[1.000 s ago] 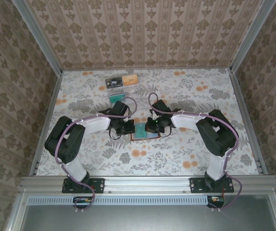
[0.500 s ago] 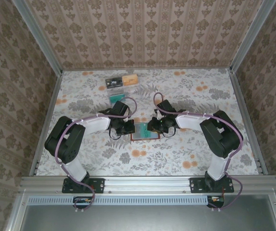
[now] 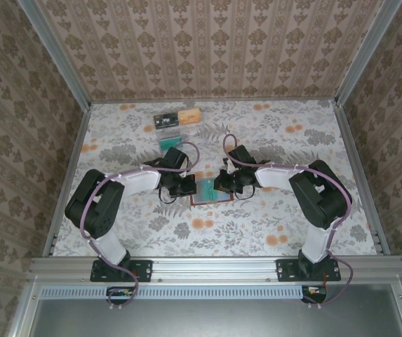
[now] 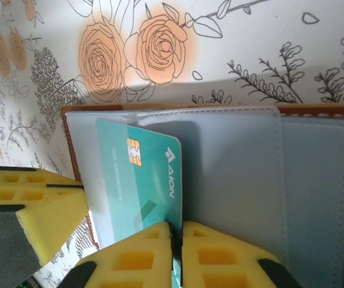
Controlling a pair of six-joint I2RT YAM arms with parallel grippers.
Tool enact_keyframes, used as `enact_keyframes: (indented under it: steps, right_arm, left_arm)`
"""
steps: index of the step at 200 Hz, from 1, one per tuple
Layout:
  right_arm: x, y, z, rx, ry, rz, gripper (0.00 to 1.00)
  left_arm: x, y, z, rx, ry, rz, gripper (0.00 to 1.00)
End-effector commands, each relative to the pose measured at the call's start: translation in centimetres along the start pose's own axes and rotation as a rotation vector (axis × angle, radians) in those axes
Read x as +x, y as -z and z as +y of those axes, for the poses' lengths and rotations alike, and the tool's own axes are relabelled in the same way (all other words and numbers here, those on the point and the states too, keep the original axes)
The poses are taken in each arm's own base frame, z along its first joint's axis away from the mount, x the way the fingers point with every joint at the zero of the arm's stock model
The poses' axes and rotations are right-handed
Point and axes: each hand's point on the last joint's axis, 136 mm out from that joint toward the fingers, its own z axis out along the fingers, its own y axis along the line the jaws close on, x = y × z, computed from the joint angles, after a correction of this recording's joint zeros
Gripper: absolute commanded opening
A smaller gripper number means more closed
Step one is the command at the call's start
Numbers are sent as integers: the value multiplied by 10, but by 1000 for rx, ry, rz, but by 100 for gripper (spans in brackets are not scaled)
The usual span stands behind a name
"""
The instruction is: Take the credit cards out of the card holder
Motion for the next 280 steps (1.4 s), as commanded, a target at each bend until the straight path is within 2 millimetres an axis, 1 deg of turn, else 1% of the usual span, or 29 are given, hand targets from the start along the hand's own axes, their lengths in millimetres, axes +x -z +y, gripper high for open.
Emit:
enact_keyframes:
  steps: [1, 65, 87, 105, 122, 133, 160, 178, 185, 196, 202, 206, 208, 210, 229, 235, 248, 263, 267, 270, 280]
  right_arm:
    - [7, 2, -17, 40, -18, 13, 9]
    - [8, 24, -39, 65, -37, -8, 8]
    - [8, 32, -40, 60, -37, -15, 6]
    - [6, 42, -40, 58, -33, -34, 6]
    - [3, 54, -32, 42, -15, -60, 2]
    - [0, 61, -27, 34, -4, -77, 1]
    - [-8, 76, -10, 3, 27, -112, 0]
    - [-16, 89, 5, -24, 50, -143, 0]
    - [-19, 95, 10, -33, 58, -156, 0]
    - [-24, 104, 20, -47, 75, -181, 0]
    - [-26, 108, 25, -56, 83, -193, 0]
    - [-28, 111, 28, -62, 89, -202, 0]
    - [-29, 113, 31, -67, 93, -207, 0]
    - [-31, 115, 33, -73, 98, -212, 0]
    - [-39, 129, 50, -102, 125, -247, 0]
    - [-42, 134, 57, -117, 137, -258, 0]
    - [-47, 143, 71, -158, 159, -277, 0]
    - [-52, 153, 90, -217, 182, -296, 0]
    - [-54, 156, 95, -235, 188, -300, 0]
    - [-54, 157, 99, -252, 193, -301, 0]
    - [-56, 162, 112, -308, 207, -301, 0]
  left_arm:
    - [17, -6, 25, -93, 40, 65, 0]
    - [18, -5, 27, -98, 39, 66, 0]
    - [17, -4, 27, -95, 35, 64, 0]
    - [15, 0, 21, -72, 36, 52, 0]
    - [7, 9, 10, -39, 31, 20, 0]
    - [0, 17, 3, -23, 25, -8, 0]
    - [-18, 44, -15, 16, 13, -88, 0]
    - [-32, 67, -25, 36, 16, -166, 0]
    - [-36, 75, -28, 43, 21, -198, 5]
    - [-45, 89, -34, 75, 25, -268, 6]
    - [-50, 98, -38, 89, 21, -316, 9]
    - [-54, 104, -38, 83, 30, -350, 14]
    - [-55, 107, -38, 79, 34, -366, 20]
    - [-56, 111, -38, 77, 37, -384, 23]
    - [-64, 141, -47, 129, 6, -492, 35]
    - [-66, 151, -49, 151, 11, -510, 43]
    - [-68, 164, -53, 215, 43, -509, 60]
    - [-69, 171, -66, 317, 54, -466, 67]
    - [-67, 171, -72, 350, 48, -449, 67]
    - [-72, 175, -68, 365, 64, -455, 67]
    - [-75, 177, -75, 427, 66, -439, 66]
